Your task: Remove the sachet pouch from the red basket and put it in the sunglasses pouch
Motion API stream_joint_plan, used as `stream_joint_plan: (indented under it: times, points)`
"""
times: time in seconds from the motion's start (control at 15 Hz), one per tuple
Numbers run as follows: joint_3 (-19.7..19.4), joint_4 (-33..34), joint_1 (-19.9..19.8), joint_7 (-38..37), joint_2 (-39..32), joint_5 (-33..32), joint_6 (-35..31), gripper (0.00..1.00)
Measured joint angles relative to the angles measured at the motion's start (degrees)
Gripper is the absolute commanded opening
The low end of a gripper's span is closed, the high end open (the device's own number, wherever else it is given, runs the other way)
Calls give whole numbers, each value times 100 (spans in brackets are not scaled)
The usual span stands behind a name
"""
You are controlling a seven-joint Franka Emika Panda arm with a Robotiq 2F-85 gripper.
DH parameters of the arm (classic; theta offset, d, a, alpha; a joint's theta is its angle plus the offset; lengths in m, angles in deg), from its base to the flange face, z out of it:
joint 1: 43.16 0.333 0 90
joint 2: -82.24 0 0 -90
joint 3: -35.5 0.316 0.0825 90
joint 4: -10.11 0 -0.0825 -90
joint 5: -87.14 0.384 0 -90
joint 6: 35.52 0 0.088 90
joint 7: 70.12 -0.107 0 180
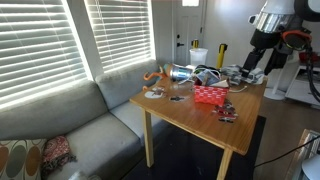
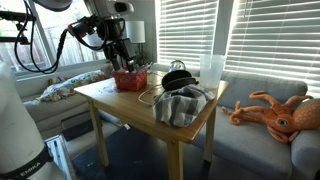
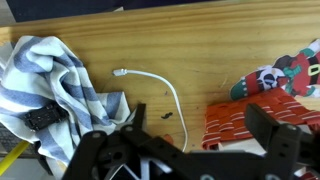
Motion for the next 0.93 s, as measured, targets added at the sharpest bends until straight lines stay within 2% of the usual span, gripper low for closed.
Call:
stream_joint_plan:
  times: [0.2,0.4,0.67,0.93]
  points:
    - [27,107,1,-193,-49,45,-30,100]
    - [265,510,10,-951,-407,348,-139,100]
    - [818,1096,-46,-2371,-1168,616,-363,100]
    - [1515,1550,-396,-3962,-1879,487,-691,100]
